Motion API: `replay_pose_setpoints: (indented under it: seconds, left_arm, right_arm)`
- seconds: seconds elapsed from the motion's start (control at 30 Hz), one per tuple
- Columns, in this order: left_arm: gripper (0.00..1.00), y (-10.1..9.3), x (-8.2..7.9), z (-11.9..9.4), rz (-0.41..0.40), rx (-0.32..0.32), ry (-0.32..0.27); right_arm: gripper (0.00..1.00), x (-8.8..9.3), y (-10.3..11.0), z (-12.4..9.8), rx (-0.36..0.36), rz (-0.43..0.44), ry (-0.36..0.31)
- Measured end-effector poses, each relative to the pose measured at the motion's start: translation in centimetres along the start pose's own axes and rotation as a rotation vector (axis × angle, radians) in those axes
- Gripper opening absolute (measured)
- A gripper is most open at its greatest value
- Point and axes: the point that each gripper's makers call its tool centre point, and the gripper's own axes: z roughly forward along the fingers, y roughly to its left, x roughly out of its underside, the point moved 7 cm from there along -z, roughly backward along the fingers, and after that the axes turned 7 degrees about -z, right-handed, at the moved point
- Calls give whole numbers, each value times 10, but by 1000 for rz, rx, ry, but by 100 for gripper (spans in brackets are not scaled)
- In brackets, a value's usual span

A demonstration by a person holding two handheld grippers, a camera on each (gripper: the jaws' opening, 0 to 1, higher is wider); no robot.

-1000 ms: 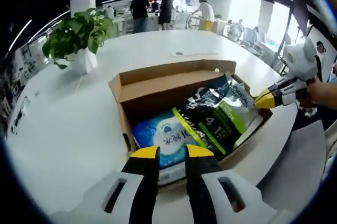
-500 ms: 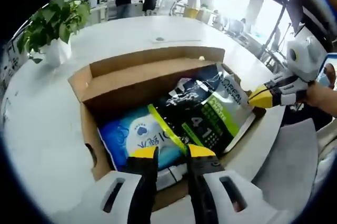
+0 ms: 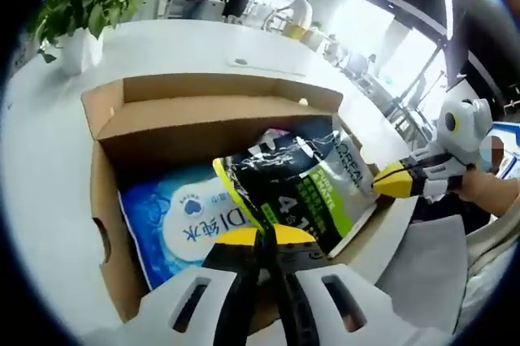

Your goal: Operate the shoe box by opening the lid, removing the specified soft item, and placing it in the target area until the item is outside and the box remains undamaged.

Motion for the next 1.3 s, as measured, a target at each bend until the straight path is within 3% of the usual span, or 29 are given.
replay_pose_setpoints:
  seconds: [0.4,0.63,0.9,1.3]
  left_arm:
    - [0,-18,-21,-17,50,0,-72]
    - [0,-32,-34,-20,71,8,-84]
    - [0,-53,-43,-15,151,7,-68]
    - [0,-82,-55,-5,187,43,-90]
  right_arm:
    - [0,-7,-1,-12,-9,37,-45]
    - [0,-14,-7,-25,5,45,-76]
    - [0,-18,-20,-44,24,72,-102]
    - [0,-16,-41,-72,70,128,-137]
